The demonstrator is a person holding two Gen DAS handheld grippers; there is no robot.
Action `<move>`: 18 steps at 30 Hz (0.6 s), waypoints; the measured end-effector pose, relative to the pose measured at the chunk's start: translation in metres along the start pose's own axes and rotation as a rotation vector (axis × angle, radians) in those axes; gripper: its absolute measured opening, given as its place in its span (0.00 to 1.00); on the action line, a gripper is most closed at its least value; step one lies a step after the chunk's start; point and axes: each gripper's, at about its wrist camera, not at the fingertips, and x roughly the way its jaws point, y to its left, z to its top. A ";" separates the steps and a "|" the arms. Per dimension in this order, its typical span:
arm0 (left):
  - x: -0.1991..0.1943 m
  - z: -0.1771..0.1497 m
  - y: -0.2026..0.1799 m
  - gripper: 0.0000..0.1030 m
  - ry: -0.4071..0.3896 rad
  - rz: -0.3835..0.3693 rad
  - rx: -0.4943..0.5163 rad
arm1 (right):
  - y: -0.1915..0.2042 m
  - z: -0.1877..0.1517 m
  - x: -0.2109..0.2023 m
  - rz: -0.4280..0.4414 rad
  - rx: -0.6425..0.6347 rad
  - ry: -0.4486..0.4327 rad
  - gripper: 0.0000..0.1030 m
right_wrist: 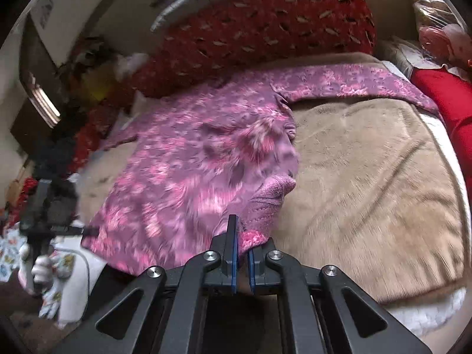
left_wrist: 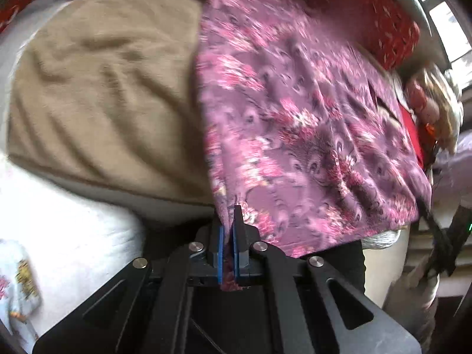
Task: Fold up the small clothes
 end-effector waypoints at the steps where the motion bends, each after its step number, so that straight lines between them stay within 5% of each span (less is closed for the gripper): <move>1: 0.000 -0.002 0.008 0.03 0.009 0.009 -0.017 | 0.002 -0.009 -0.008 0.002 -0.009 0.020 0.04; 5: 0.022 -0.009 0.035 0.03 0.076 0.045 -0.084 | 0.002 -0.048 0.003 -0.035 -0.008 0.153 0.04; 9: 0.019 -0.010 0.042 0.06 0.075 0.002 -0.095 | -0.021 -0.073 0.031 -0.101 0.076 0.332 0.09; 13: -0.018 0.011 0.015 0.12 -0.064 0.025 0.026 | -0.037 -0.038 0.001 -0.107 0.148 0.158 0.12; 14: -0.025 0.022 0.002 0.16 -0.097 0.037 0.061 | -0.036 -0.024 -0.004 -0.110 0.147 0.116 0.18; 16: -0.026 0.031 -0.005 0.43 -0.134 0.056 0.091 | -0.030 0.008 -0.003 -0.113 0.124 0.043 0.33; 18: -0.016 0.052 -0.029 0.47 -0.170 0.077 0.116 | -0.020 0.032 0.010 -0.115 0.092 0.012 0.44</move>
